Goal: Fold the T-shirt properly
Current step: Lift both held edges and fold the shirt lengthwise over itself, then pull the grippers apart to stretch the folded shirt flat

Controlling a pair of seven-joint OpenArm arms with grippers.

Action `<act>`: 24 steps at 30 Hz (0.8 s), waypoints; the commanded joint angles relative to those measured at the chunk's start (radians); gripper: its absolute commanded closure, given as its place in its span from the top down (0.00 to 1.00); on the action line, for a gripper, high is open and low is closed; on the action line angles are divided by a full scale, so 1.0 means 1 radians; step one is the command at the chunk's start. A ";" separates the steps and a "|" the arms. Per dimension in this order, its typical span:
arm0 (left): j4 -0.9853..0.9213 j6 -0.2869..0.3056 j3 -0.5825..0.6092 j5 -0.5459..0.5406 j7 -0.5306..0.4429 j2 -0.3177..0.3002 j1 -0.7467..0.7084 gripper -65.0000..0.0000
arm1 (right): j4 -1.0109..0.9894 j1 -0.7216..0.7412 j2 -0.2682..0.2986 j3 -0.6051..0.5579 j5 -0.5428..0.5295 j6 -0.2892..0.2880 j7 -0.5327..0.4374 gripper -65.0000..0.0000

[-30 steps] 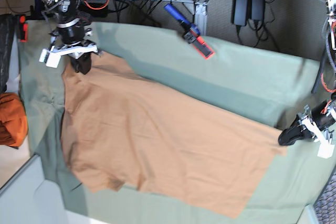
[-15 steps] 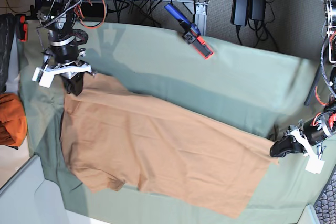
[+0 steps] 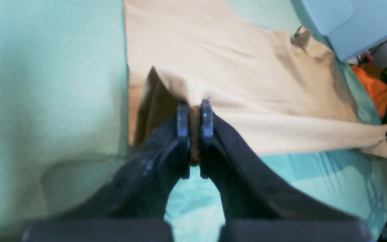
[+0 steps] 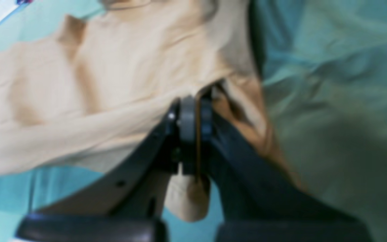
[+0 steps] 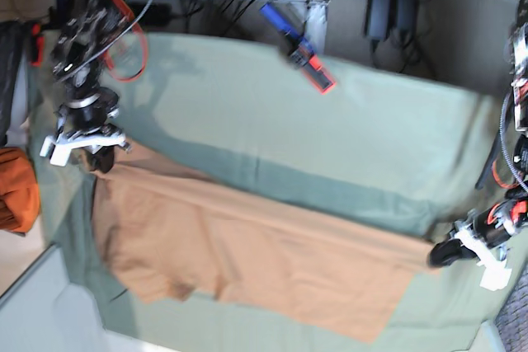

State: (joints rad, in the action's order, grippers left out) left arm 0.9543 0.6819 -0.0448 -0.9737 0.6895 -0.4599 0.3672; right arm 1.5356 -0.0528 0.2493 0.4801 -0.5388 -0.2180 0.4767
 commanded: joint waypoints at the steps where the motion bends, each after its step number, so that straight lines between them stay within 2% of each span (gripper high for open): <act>1: -0.001 0.016 -0.006 -0.007 -0.036 -0.019 0.036 0.00 | 0.000 0.029 0.024 0.003 -0.003 -0.086 -0.031 0.00; 6: -0.031 0.016 -0.006 0.034 -0.059 0.000 0.070 0.00 | -0.067 0.090 0.050 -0.027 -0.002 -0.085 -0.032 0.00; 9: -0.040 0.016 -0.005 0.080 -0.085 0.014 0.079 0.00 | -0.090 0.114 0.050 -0.050 0.005 -0.086 -0.032 0.00; 13: -0.060 0.016 0.014 0.082 -0.097 0.021 0.085 0.00 | -0.124 0.146 0.050 -0.073 0.046 -0.086 -0.035 0.00; 19: -0.119 0.016 0.087 0.192 -0.215 0.031 0.118 0.00 | -0.154 0.177 0.050 -0.095 0.069 -0.086 -0.047 0.00; 20: -0.120 0.016 0.105 0.206 -0.224 0.031 0.118 0.01 | -0.154 0.177 0.050 -0.097 0.074 -0.086 -0.055 0.00; 22: -0.120 0.016 0.129 0.214 -0.235 0.031 0.118 0.15 | -0.154 0.179 0.050 -0.096 0.088 -0.086 -0.066 0.00; 24: -0.120 0.016 0.137 0.216 -0.249 0.031 0.118 0.21 | -0.154 0.180 0.050 -0.096 0.098 -0.085 -0.080 0.00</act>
State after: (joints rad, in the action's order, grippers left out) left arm 0.8219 0.6823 0.0975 -0.7414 0.4686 -0.4137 0.4541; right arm 1.3674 0.1036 0.2806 0.3790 -0.4427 -0.2211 0.4301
